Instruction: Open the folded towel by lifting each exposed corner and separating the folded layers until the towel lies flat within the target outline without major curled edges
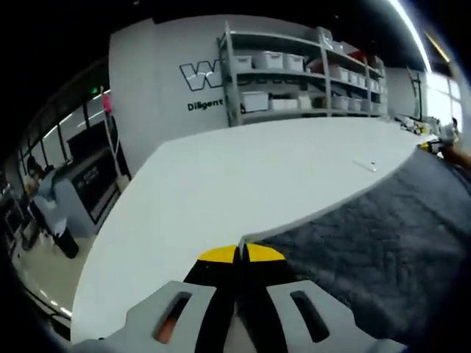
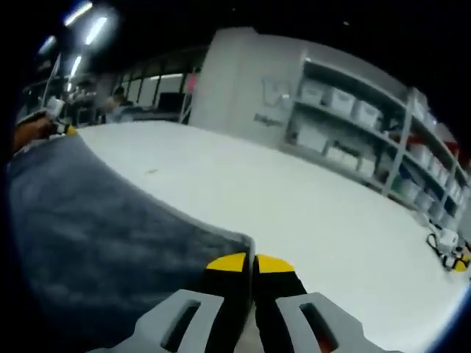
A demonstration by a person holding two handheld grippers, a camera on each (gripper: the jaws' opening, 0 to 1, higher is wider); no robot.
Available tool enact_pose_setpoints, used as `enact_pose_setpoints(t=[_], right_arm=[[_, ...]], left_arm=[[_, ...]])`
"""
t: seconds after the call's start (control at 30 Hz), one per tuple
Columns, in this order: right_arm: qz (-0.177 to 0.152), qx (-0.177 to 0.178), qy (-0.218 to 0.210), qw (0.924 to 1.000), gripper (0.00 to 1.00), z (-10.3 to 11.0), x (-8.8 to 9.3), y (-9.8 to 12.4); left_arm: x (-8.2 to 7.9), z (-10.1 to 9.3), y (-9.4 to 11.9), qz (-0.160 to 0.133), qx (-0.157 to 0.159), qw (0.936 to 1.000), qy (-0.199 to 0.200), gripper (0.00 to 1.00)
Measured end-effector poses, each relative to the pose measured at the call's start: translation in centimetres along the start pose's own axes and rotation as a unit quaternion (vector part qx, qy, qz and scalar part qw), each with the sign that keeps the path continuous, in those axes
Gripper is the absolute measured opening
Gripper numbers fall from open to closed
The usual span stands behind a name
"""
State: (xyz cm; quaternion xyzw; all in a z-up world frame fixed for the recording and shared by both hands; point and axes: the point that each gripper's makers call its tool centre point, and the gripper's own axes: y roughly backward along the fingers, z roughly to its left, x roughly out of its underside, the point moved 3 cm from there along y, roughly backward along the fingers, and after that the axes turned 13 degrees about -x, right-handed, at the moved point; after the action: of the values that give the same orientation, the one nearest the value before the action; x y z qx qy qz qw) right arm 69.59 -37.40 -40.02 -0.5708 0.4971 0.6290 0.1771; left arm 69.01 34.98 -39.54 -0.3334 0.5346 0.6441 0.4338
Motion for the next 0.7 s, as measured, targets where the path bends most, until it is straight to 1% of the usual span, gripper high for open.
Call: enact_pose_setpoints(t=[0.1, 0.17, 0.43, 0.47, 0.5, 0.53, 0.57, 0.6, 0.63, 0.67, 0.7], right_arm=[[-0.003, -0.001, -0.009, 1.0, 0.0, -0.1, 0.0, 0.0], [-0.004, -0.001, -0.014, 0.9999, 0.0, -0.1, 0.0, 0.1], [-0.004, -0.001, -0.009, 1.0, 0.0, 0.0, 0.0, 0.3], [-0.005, -0.001, -0.006, 1.0, 0.0, 0.0, 0.0, 0.3], [-0.005, -0.001, -0.005, 1.0, 0.0, 0.0, 0.0, 0.3], [-0.007, -0.003, -0.006, 1.0, 0.0, 0.0, 0.0, 0.4], [-0.009, -0.006, -0.012, 0.9999, 0.0, 0.0, 0.0, 0.5], [-0.013, -0.008, -0.018, 0.9997, 0.0, 0.0, 0.0, 0.5], [-0.016, -0.008, -0.022, 0.9996, 0.04, 0.2, 0.0, 0.7], [-0.022, -0.001, -0.024, 0.9995, 0.13, 0.0, 0.0, 0.9], [-0.029, 0.007, -0.029, 0.9991, 0.28, -0.4, -0.1, 1.1]], left_arm=[[-0.2, 0.0, -0.4, 0.002, 0.001, 1.0, -0.002, 0.01], [-0.3, -0.2, -0.5, 0.003, 0.001, 0.9999, -0.011, 0.01], [-0.4, -0.5, -0.5, -0.001, 0.0, 0.9998, -0.022, 0.02], [-0.4, -0.4, -0.5, 0.0, 0.002, 0.9998, -0.018, 0.02], [-0.4, -0.6, -0.4, 0.003, 0.013, 0.9998, 0.012, 0.05], [-0.7, -0.4, -0.4, 0.002, 0.018, 0.9987, 0.047, 0.17], [-1.6, -0.4, -0.4, -0.034, 0.031, 0.9976, 0.052, 0.31], [-2.4, -0.1, -0.2, -0.063, 0.03, 0.9958, 0.059, 0.47], [-2.8, 0.3, -0.1, -0.075, 0.019, 0.9948, 0.066, 0.64], [-2.7, 0.7, 0.1, -0.066, 0.004, 0.9957, 0.064, 0.74], [-2.7, 1.1, 0.0, -0.059, -0.008, 0.9971, 0.047, 0.83]])
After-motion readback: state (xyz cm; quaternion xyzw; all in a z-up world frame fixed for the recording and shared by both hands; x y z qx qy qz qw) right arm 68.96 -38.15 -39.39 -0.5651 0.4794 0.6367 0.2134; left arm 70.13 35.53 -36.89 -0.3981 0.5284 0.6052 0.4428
